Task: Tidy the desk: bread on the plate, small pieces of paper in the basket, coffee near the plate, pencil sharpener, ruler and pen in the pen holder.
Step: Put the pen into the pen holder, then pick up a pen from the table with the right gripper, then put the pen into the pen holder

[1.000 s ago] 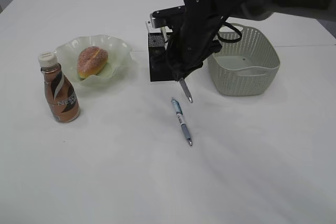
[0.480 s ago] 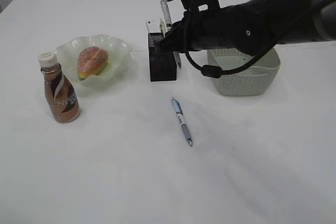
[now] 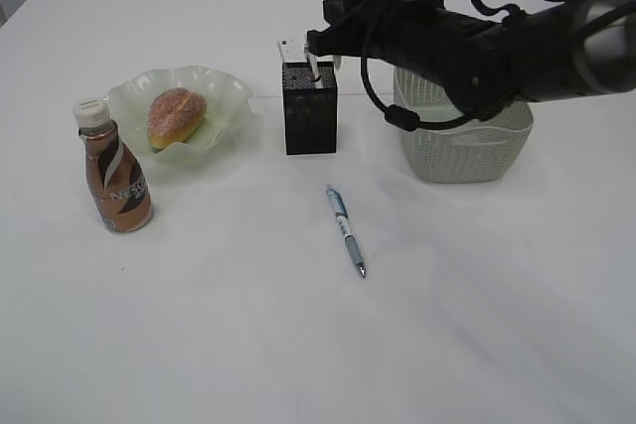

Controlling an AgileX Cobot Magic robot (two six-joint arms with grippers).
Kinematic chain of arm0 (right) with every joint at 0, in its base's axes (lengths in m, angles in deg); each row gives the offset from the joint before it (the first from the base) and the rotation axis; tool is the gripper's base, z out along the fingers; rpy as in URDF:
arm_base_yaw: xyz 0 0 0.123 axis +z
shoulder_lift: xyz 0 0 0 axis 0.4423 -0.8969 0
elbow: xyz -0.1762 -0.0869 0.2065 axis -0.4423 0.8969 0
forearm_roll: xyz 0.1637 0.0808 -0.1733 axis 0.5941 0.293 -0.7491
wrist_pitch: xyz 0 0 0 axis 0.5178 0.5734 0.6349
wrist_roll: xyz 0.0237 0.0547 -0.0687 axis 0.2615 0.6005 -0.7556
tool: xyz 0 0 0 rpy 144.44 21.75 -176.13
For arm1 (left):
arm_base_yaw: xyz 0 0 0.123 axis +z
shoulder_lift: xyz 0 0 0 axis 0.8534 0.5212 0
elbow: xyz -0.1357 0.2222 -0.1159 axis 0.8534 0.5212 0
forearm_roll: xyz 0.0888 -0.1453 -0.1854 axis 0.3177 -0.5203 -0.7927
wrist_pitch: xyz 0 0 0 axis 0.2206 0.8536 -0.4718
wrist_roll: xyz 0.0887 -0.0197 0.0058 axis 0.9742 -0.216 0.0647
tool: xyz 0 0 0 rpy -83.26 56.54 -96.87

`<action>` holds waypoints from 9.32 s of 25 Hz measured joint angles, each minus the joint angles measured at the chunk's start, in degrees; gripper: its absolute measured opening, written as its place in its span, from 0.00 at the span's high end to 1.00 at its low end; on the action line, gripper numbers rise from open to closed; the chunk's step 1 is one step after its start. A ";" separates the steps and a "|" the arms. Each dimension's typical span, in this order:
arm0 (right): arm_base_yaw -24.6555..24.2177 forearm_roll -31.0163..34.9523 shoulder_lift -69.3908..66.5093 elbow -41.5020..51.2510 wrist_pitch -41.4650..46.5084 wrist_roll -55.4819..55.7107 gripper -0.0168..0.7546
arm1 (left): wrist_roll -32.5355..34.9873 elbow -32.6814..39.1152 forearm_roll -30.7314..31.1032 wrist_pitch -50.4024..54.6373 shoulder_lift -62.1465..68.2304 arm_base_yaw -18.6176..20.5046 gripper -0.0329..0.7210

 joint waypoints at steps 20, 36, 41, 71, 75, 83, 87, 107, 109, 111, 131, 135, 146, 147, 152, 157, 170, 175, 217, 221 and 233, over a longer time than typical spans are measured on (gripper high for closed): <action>-0.98 0.73 -16.24 -20.79 5.51 7.69 0.87 | 0.00 0.00 0.00 -1.18 0.00 0.00 0.55; -0.98 -6.38 -19.67 -22.46 6.60 13.85 0.86 | 0.00 0.00 -0.19 -1.31 0.00 0.00 0.55; -0.98 -6.51 -19.67 -22.46 6.42 14.14 0.75 | 0.00 0.00 -0.19 -1.31 0.00 0.00 0.55; 1.01 2.43 -2.37 -22.77 63.46 21.40 0.55 | 0.00 0.00 -0.19 -3.05 0.00 0.00 0.55; 1.09 11.66 -2.37 -23.35 77.95 14.24 0.55 | -2.99 0.00 -0.19 -2.48 0.00 0.00 0.55; 1.37 17.72 -2.37 -23.68 88.00 9.51 0.55 | -4.53 0.00 -0.19 5.29 0.00 0.00 0.55; 2.89 16.07 -4.18 -25.42 89.84 9.40 0.55 | -4.59 0.00 -0.19 8.20 0.00 0.00 0.55; 4.48 8.92 -22.60 -42.83 94.87 10.19 0.55 | -4.66 0.00 -0.19 8.87 0.00 0.00 0.55; 4.48 8.78 -23.10 -42.83 94.87 10.19 0.55 | -4.66 0.00 -0.19 8.87 0.00 0.00 0.55; 4.57 8.74 -23.85 -42.83 94.87 10.19 0.55 | -4.66 0.00 -0.19 8.90 0.00 0.00 0.55; 4.57 8.28 -25.93 -42.91 94.87 10.19 0.55 | -4.66 0.00 -0.19 9.00 0.00 0.00 0.55; 4.57 8.28 -25.93 -42.91 94.87 10.19 0.55 | -4.66 0.00 -0.19 9.00 0.00 0.00 0.55; 4.57 7.43 -25.93 -42.91 94.87 10.19 0.55 | -4.66 0.00 -0.19 9.00 0.00 0.00 0.55; 4.57 7.43 -25.93 -42.91 94.87 10.19 0.55 | -4.66 0.00 -0.19 9.00 0.00 0.00 0.55; 4.57 7.41 -26.90 -42.91 94.87 10.19 0.55 | -4.66 0.00 -0.19 9.00 0.00 0.00 0.55; 4.57 7.19 -27.04 -42.91 94.87 10.19 0.55 | -4.66 0.00 -0.19 9.00 0.00 0.00 0.55; 4.57 6.82 -27.56 -43.38 94.99 10.23 0.66 | -4.66 0.00 -0.19 9.00 0.00 0.00 0.55; 4.57 5.70 -27.56 -43.46 94.99 10.23 0.86 | -4.66 0.00 -0.19 9.00 0.00 0.00 0.55; 9.07 3.41 8.94 -7.68 49.13 -4.40 0.88 | -4.94 0.00 -1.21 9.03 0.00 0.00 0.55; 8.72 2.65 12.40 0.68 30.04 -4.61 0.88 | -4.94 0.00 -1.72 9.03 0.00 0.00 0.55; 3.24 10.54 7.57 1.67 -1.05 -4.69 0.88 | -4.94 0.00 -3.50 9.03 0.00 0.00 0.55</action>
